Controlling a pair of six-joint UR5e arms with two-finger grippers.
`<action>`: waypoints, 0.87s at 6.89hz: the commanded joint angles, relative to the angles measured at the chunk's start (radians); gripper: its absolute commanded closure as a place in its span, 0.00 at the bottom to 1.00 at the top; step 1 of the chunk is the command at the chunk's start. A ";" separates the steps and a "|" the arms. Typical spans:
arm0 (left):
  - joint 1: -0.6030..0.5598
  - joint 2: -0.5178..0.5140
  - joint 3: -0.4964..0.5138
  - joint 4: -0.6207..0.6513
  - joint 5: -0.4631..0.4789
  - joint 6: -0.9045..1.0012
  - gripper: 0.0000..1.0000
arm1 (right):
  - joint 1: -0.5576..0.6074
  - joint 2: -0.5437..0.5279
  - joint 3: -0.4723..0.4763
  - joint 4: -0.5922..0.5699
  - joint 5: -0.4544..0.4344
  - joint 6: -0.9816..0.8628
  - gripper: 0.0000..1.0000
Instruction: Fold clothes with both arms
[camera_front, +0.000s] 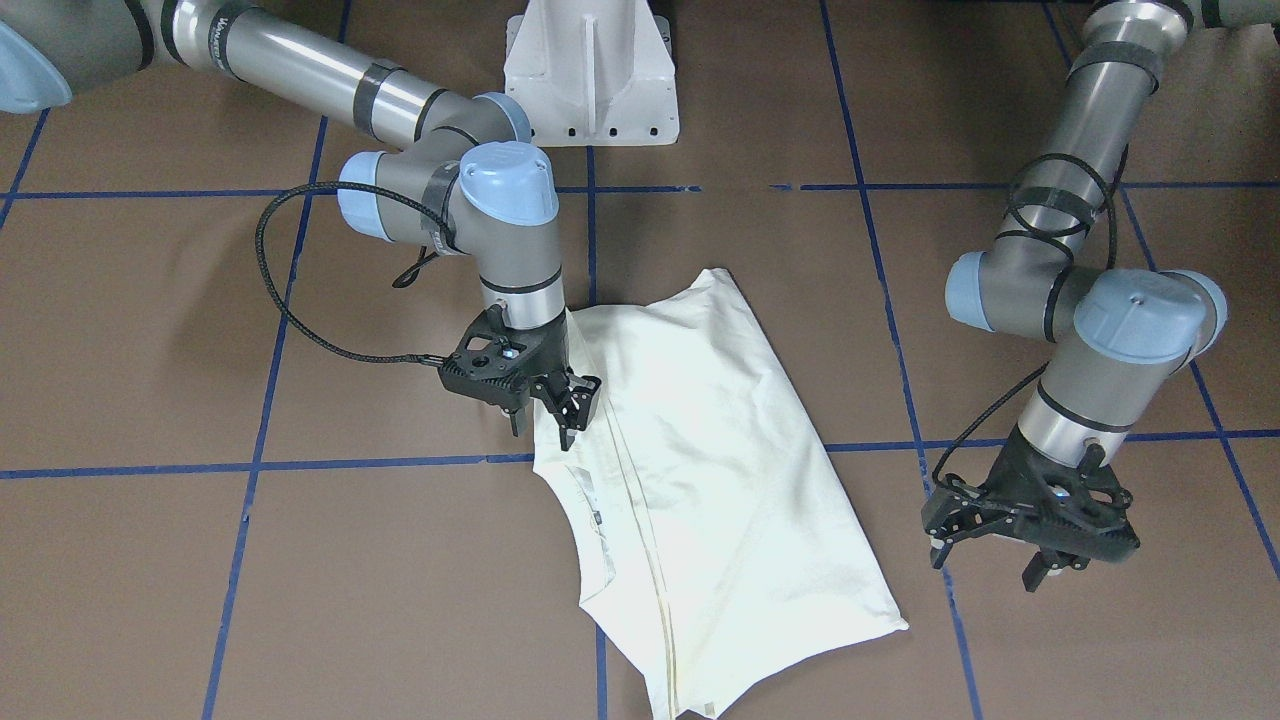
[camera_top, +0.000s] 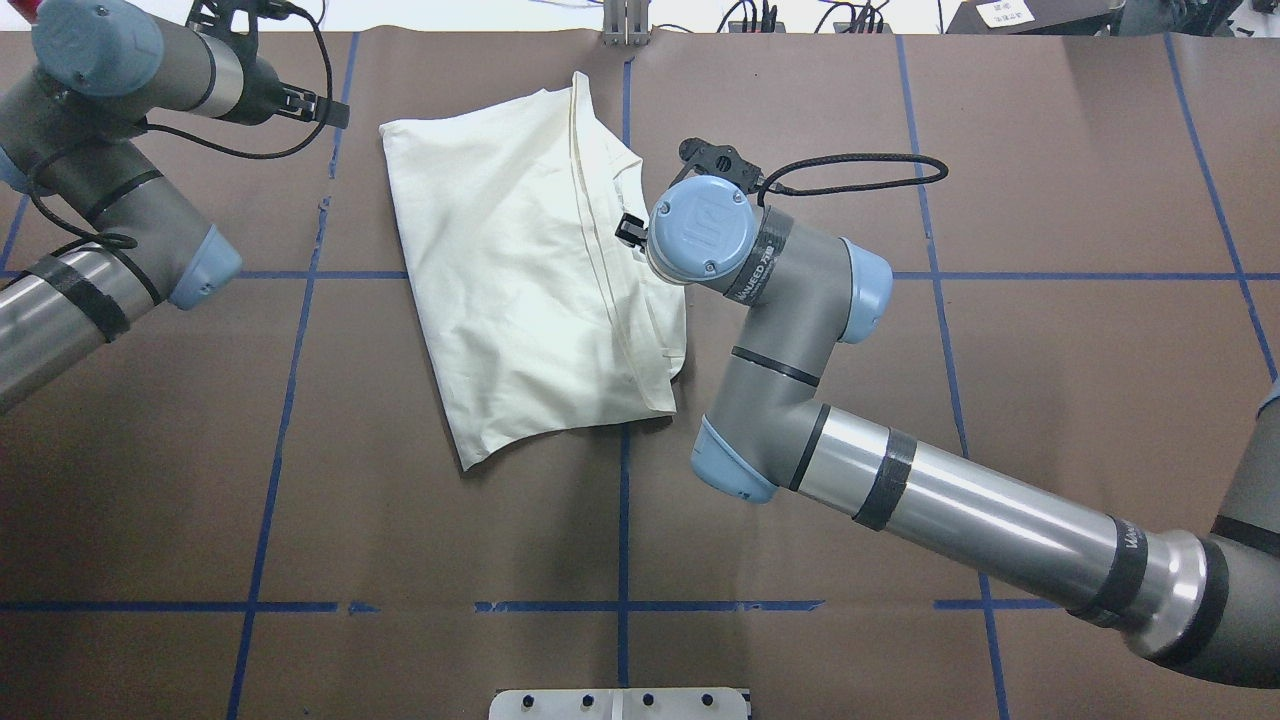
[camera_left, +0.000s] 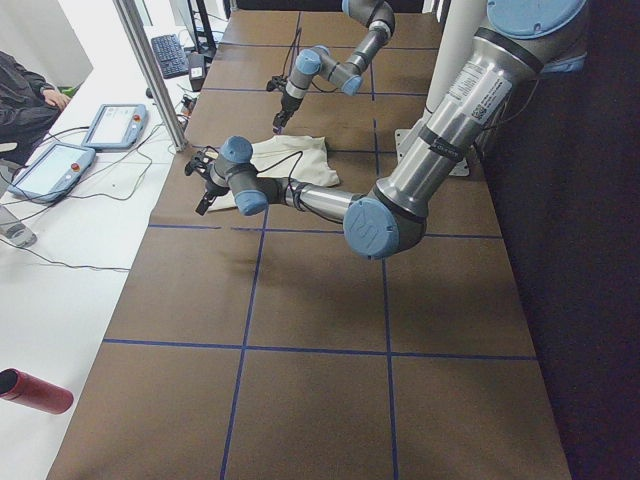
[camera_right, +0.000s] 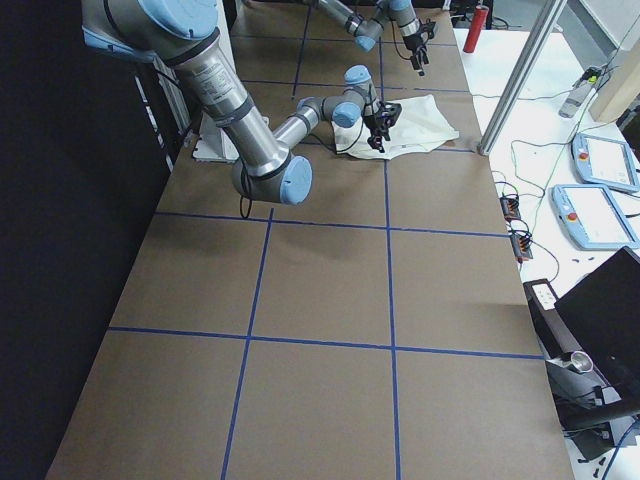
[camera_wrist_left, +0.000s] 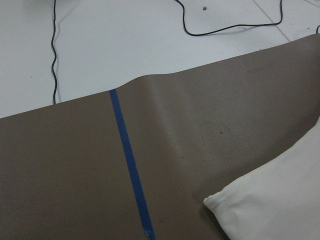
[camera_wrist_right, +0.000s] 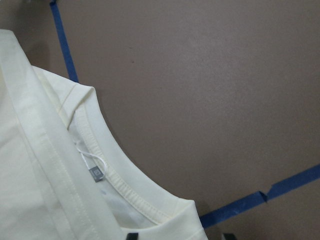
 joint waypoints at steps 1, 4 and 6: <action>0.000 0.000 -0.001 0.000 0.000 -0.002 0.00 | -0.016 0.001 -0.021 -0.013 -0.001 -0.009 0.41; 0.000 0.005 -0.001 0.000 0.000 -0.002 0.00 | -0.030 -0.006 -0.021 -0.027 -0.003 -0.009 0.42; 0.001 0.009 -0.001 0.000 0.000 -0.003 0.00 | -0.038 -0.006 -0.023 -0.032 -0.018 -0.009 0.43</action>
